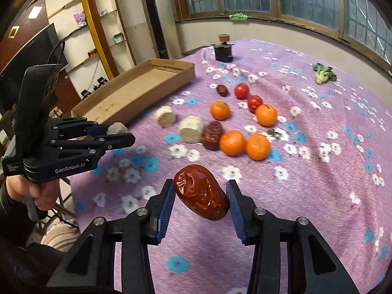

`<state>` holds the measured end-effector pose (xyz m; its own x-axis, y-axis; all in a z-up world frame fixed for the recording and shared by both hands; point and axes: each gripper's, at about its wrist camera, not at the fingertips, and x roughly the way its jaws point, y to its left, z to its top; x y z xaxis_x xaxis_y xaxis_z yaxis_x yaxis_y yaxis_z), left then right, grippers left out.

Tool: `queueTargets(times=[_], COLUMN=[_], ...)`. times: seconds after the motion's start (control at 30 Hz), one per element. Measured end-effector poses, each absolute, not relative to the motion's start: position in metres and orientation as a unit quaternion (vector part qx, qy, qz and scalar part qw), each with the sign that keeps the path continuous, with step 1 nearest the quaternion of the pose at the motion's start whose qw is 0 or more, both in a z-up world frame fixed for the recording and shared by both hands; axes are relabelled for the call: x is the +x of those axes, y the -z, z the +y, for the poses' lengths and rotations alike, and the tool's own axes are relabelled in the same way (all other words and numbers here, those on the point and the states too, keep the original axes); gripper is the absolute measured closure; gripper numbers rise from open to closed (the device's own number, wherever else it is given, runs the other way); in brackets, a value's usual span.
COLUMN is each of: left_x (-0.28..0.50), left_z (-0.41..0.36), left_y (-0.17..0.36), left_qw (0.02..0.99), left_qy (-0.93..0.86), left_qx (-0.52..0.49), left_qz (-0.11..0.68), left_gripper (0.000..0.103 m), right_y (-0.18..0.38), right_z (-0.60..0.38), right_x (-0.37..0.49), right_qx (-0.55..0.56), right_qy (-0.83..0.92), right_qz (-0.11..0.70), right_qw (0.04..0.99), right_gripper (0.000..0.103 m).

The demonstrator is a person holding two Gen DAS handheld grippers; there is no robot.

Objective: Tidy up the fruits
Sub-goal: 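Carry both items to the cardboard tray while the left gripper releases its yam piece inside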

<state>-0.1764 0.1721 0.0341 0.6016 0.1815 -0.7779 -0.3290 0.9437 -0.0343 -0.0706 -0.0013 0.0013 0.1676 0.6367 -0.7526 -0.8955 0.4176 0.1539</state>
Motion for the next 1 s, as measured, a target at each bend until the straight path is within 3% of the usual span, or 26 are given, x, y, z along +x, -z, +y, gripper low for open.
queueTargets(times=[1.0], left_x=[-0.247], left_z=[0.283], left_y=[-0.050], left_qw=[0.881], left_qy=[-0.244], left_qx=[-0.145], left_qz=[0.378], left_gripper=[0.077], right_y=[-0.027], right_z=[0.117], right_x=[-0.149], right_qx=[-0.167], right_qy=[-0.622], right_qz=[0.360], right_qw=[0.675], right_gripper=[0.059])
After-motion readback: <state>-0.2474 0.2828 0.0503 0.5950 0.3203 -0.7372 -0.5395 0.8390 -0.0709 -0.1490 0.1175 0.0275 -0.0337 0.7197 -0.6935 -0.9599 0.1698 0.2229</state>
